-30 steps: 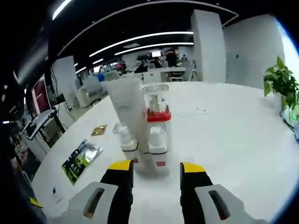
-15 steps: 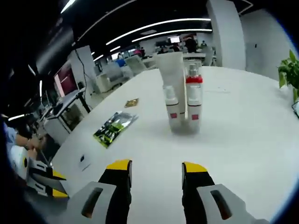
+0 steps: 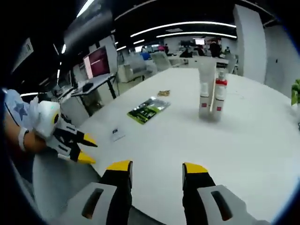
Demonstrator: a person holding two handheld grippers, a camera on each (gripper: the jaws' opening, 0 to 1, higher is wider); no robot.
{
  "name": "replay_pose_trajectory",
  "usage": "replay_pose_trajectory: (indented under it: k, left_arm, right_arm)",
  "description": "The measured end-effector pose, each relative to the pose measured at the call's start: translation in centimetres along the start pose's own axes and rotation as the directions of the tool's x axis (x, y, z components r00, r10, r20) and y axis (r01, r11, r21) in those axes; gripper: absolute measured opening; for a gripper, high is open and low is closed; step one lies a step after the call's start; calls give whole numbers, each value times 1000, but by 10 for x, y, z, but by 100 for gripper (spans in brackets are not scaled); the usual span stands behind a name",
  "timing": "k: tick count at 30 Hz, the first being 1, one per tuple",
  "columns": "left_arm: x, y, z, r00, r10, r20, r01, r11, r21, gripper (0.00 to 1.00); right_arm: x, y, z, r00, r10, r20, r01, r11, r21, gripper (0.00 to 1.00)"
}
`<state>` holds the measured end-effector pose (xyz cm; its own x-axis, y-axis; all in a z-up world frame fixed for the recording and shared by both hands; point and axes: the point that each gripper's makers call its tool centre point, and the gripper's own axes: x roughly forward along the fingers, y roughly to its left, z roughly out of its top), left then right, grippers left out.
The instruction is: Arrange the skincare products in the storage area until every visible bottle or jar stands upright without overlapping.
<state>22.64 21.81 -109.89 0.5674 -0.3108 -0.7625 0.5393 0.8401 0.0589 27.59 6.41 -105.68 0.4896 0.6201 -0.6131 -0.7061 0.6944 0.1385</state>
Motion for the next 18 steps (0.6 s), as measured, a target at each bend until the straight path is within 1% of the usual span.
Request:
replay_pose_trajectory:
  k: [1,2,3,4,5,6,7,8,10,11,12,13,17,18]
  left_arm:
    - [0,1,0,1000,6,-3,-6,1000,-3,26]
    - [0,3,-1,1000,20,-8,-20,1000,4,26]
    - [0,4,-1,1000,28,-9,-28,1000,10,26]
    - [-1,5,-2,999,36,-10,-36,999,14,26]
    - [-1,5,-3,999,40,-15,-40,999,20,26]
    - [-1,6,-5,999,48,-25,-47,999,28,26]
    - [-1,7,-6,998,51,-29,-50,998,32,26]
    - [-1,8,-7,998,56,-34,-55,998,31,26]
    - [-1,10,-10,996,68,-50,-66,997,36,25]
    - [-1,11,-11,996,71,-59,-69,997,33,26]
    - [-1,11,-11,996,72,-59,-71,997,29,26]
    - [-1,12,-11,995,76,-59,-74,997,28,26]
    - [-3,14,-9,995,91,-47,-90,996,28,26]
    - [-4,14,-9,995,92,-44,-91,995,28,26]
  right_arm:
    - [-1,3,-6,1000,8,-25,-8,1000,-13,36]
    - [-3,7,-7,999,14,-37,-16,998,-59,35]
    - [-4,12,-2,999,31,-9,-31,994,-101,34]
    - [-4,20,3,998,63,24,-60,991,-120,34]
    - [-4,24,1,997,81,17,-79,989,-124,35]
    - [-3,24,-3,997,74,-9,-75,990,-123,35]
    - [-3,26,-5,996,82,-25,-84,988,-129,34]
    - [-4,29,-6,995,93,-31,-96,986,-136,34]
    - [-4,35,-7,993,114,-14,-115,980,-164,34]
    - [-3,36,-12,993,109,-36,-114,973,-200,34]
    - [-2,36,-14,994,104,-46,-112,965,-238,34]
    - [0,35,-14,995,86,-44,-94,961,-259,33]
    - [6,37,-15,995,86,-47,-95,963,-253,34]
    - [8,35,-17,995,78,-62,-91,964,-249,35]
